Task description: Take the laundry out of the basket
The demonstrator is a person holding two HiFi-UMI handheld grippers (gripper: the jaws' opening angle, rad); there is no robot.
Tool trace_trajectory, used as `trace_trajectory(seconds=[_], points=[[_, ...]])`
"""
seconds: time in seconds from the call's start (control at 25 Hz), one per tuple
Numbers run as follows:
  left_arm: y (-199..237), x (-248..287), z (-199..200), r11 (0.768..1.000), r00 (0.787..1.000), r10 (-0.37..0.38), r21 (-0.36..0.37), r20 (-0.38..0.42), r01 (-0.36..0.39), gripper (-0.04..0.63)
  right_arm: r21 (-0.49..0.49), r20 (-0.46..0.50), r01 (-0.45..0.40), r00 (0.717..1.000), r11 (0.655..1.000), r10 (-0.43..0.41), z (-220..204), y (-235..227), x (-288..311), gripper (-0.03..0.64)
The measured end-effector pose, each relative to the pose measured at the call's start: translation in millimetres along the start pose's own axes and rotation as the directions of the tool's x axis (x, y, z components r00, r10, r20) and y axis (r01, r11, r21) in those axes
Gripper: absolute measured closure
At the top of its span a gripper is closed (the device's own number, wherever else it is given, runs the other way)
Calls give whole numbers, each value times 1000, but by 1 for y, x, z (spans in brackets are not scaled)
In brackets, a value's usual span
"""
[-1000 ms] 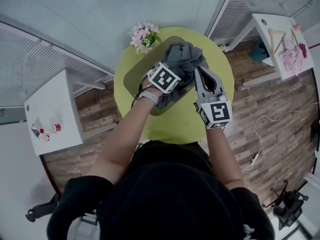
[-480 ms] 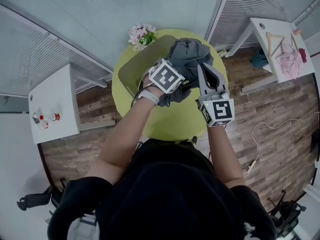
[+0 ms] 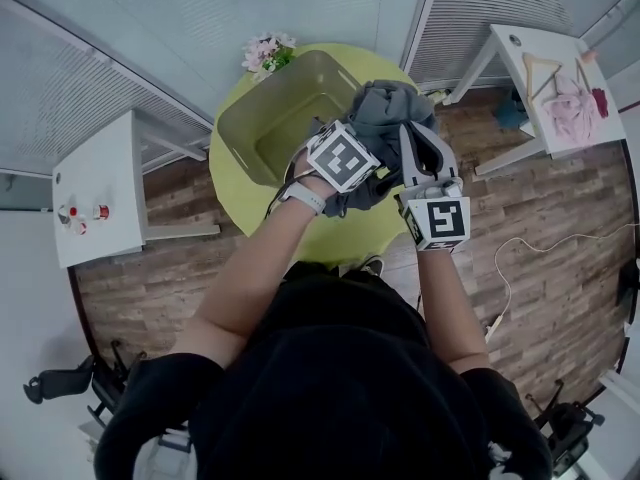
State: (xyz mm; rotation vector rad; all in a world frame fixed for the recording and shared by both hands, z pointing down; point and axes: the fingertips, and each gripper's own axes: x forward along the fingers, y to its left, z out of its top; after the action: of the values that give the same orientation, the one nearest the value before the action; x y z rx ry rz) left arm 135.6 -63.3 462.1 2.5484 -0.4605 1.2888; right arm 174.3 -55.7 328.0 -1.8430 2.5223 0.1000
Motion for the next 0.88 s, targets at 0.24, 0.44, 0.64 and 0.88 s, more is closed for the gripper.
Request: trace_trajectory(seconds=[0.24,0.44,0.64,0.88], points=[[-36,21,-11,999,999,-13,-30,-37,12,233,19,-26,-13,1000,1000,14,-17,-13,-31,594],[-57,42,-29,999,998,-16,-45,-58,13,233,39,-56,-10,998,999,12,-36,-20,-54,594],[-78,60,-54,996,993,-53,-74,-101,46,233,51,-95,4,995,999,1,-58,-24,-69,594],[-76,86,-84,993,993,-36,-114,-112,23,233,64,-129,-17,991,998,25,-83,-21,-71,594]])
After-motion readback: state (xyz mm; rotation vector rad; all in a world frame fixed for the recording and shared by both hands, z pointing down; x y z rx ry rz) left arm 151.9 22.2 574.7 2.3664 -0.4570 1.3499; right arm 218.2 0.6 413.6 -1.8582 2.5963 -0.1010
